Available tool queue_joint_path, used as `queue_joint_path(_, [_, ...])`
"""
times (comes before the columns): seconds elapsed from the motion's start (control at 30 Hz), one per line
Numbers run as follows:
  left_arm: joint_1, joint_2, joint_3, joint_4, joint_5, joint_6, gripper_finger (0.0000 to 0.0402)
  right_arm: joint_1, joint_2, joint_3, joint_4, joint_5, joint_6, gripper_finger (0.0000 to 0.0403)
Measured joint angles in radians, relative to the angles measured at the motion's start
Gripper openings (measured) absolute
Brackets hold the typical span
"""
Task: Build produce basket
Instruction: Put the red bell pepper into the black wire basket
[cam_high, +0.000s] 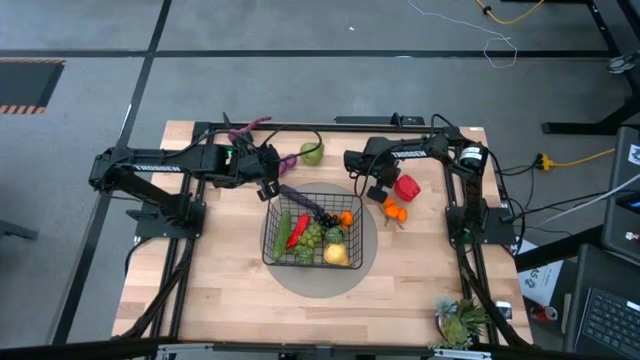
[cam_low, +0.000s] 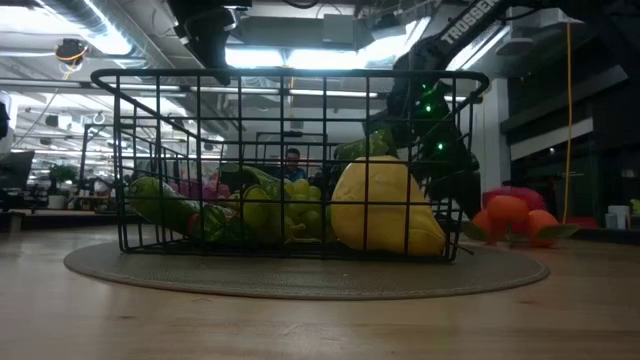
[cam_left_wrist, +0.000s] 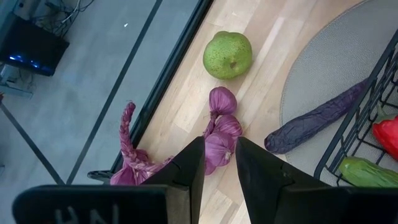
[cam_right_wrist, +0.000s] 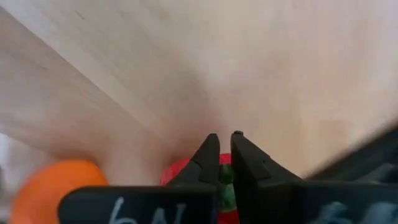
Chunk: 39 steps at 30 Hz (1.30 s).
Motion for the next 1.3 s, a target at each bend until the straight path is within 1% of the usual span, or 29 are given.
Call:
queue_joint_path(0.1, [0.0, 0.0, 0.0, 0.0, 0.0, 0.0, 0.0085, 0.022, -0.005, 0.069, -0.112, 0.087, 0.016, 0.0011])
queue_joint_path(0.23, [0.0, 0.0, 0.0, 0.0, 0.0, 0.0, 0.0085, 0.066, -0.006, 0.189, -0.248, 0.202, 0.093, 0.0011])
queue_joint_path(0.37, [0.0, 0.0, 0.0, 0.0, 0.0, 0.0, 0.0085, 0.126, -0.006, 0.306, -0.28, 0.307, 0.135, 0.0011])
queue_joint_path(0.43, [0.0, 0.0, 0.0, 0.0, 0.0, 0.0, 0.0085, 0.159, -0.006, 0.363, -0.278, 0.335, 0.137, 0.0011])
queue_joint_path(0.63, [0.0, 0.0, 0.0, 0.0, 0.0, 0.001, 0.0085, 0.288, -0.006, 0.54, -0.26, 0.348, 0.122, 0.0011])
queue_joint_path(0.83, [0.0, 0.0, 0.0, 0.0, 0.0, 0.0, 0.0085, 0.459, -0.006, 0.677, -0.226, 0.37, 0.112, 0.0012])
queue_joint_path(1.07, [0.0, 0.0, 0.0, 0.022, 0.0, 0.0, 0.0085, 0.629, -0.007, 0.716, -0.109, 0.377, 0.108, 0.0015])
queue_joint_path(1.3, [0.0, 0.0, 0.0, 0.027, -0.011, -0.031, 0.0085, 0.739, -0.007, 0.716, 0.082, 0.382, 0.096, 0.0012])
